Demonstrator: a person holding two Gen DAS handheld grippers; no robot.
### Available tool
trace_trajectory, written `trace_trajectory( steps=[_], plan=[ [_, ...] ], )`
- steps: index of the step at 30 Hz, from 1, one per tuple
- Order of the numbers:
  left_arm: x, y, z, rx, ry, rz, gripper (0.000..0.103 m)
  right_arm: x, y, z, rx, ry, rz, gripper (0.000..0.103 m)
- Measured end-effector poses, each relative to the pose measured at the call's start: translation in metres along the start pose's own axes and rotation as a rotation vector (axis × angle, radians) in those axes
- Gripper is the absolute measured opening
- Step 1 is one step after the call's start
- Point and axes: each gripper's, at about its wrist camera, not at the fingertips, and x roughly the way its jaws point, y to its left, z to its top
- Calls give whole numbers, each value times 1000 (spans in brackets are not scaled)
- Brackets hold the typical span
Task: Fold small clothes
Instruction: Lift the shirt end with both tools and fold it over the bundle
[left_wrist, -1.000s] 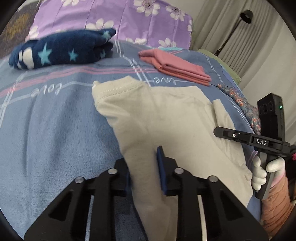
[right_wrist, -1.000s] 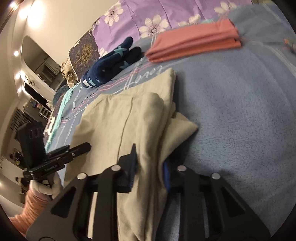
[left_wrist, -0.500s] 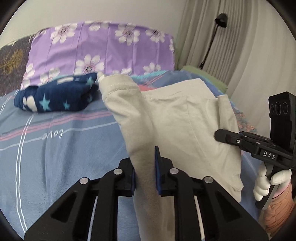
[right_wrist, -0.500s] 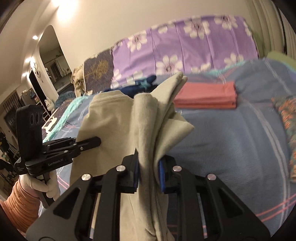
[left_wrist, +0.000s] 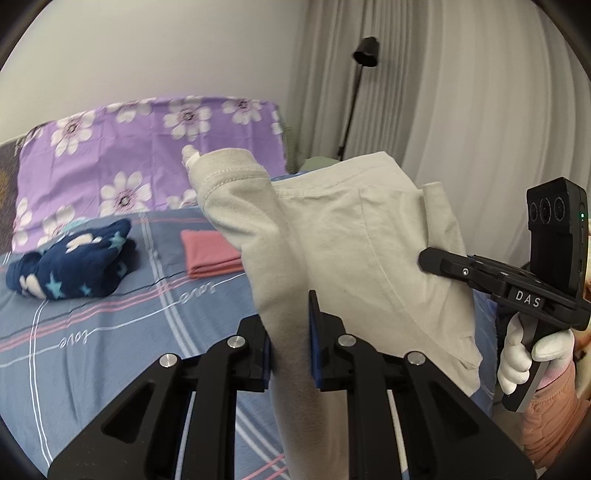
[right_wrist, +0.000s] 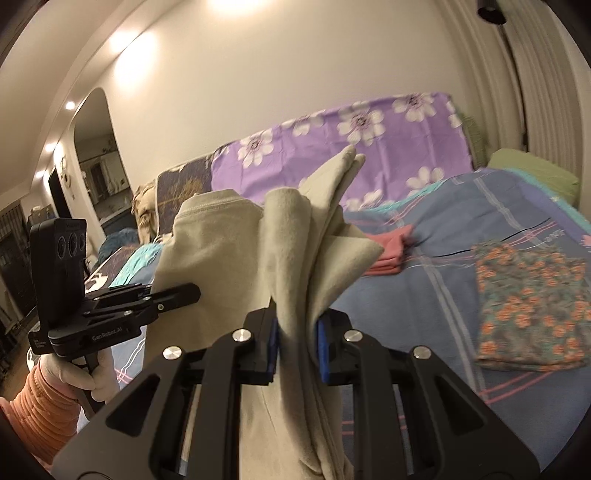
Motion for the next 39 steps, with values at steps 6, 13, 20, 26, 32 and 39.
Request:
trace_trajectory(
  steps=[6, 13, 20, 26, 32, 39],
  plan=[
    [7, -36, 14, 55, -11, -34, 16, -30, -20, 0, 26, -42, -42, 16],
    [28, -74, 30, 105, -2, -88, 16, -60, -49, 6, 39, -67, -116, 16],
    [59, -108, 64, 144, 6, -131, 16, -73, -87, 29, 34, -75, -235, 16],
    [88, -135, 80, 188, -10, -140, 16, -75, -119, 39, 65, -103, -321, 16],
    [120, -150, 98, 182, -14, -143, 16, -65, -146, 54, 69, -101, -405, 16],
    [155, -172, 125, 216, -14, -146, 16, -57, -183, 73, 124, -128, -481, 16]
  ],
)
